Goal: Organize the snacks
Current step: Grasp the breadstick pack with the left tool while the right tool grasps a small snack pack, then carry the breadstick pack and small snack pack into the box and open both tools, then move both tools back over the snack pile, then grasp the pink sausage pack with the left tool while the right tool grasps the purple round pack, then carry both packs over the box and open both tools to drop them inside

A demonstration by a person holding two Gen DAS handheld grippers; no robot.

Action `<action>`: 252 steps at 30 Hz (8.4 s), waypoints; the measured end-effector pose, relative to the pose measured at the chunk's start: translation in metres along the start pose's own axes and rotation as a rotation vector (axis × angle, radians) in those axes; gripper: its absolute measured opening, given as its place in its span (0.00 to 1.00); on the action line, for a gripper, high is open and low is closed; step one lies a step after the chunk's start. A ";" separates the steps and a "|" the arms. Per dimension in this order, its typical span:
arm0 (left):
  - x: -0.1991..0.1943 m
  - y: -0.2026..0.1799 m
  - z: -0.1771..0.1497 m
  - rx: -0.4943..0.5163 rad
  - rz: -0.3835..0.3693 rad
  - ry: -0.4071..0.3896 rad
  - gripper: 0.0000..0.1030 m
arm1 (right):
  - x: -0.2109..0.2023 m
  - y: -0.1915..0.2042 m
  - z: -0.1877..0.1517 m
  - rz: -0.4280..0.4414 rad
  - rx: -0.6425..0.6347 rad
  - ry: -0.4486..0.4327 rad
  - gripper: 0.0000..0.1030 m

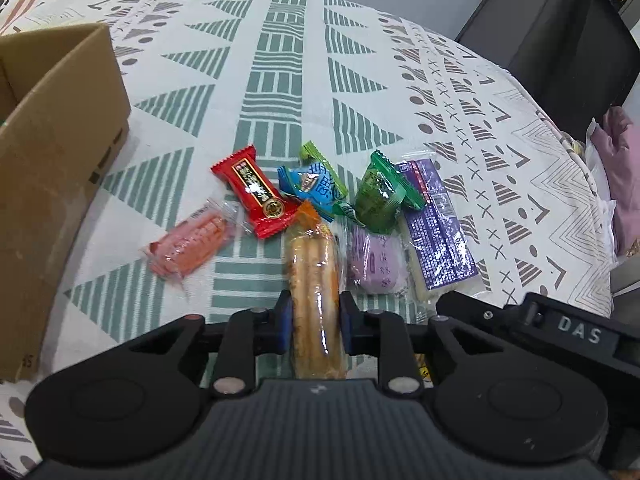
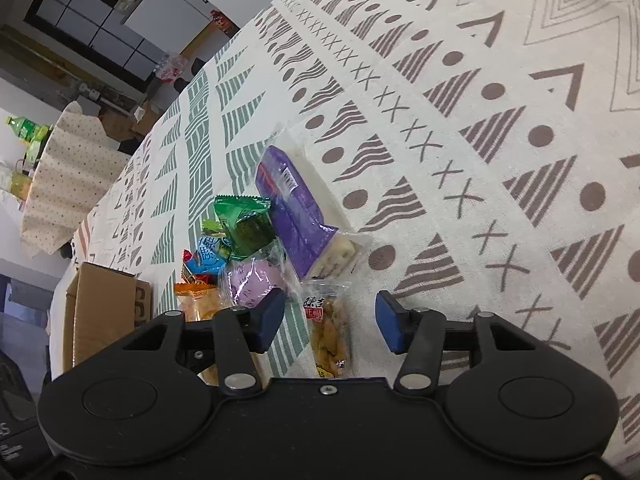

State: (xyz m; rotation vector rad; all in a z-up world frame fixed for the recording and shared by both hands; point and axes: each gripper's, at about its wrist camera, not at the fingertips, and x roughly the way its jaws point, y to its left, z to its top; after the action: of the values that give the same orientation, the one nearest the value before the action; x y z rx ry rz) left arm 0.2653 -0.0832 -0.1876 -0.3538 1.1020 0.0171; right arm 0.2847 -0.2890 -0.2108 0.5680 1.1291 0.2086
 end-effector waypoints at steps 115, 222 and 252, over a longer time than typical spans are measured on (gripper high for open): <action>-0.217 0.206 0.030 -0.217 0.107 -0.267 0.74 | -0.038 0.265 -0.090 0.172 -0.368 -0.050 0.52; -0.016 0.048 0.031 0.124 0.097 0.032 0.17 | 0.023 0.074 -0.007 -0.038 -0.334 0.000 0.35; -0.136 0.070 0.034 0.062 0.063 -0.167 0.17 | -0.047 0.151 -0.029 0.096 -0.415 -0.130 0.35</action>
State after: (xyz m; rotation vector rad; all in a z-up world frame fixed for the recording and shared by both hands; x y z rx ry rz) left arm 0.2199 0.0148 -0.0739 -0.2567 0.9458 0.0669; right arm 0.2573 -0.1734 -0.1029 0.2612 0.8990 0.4699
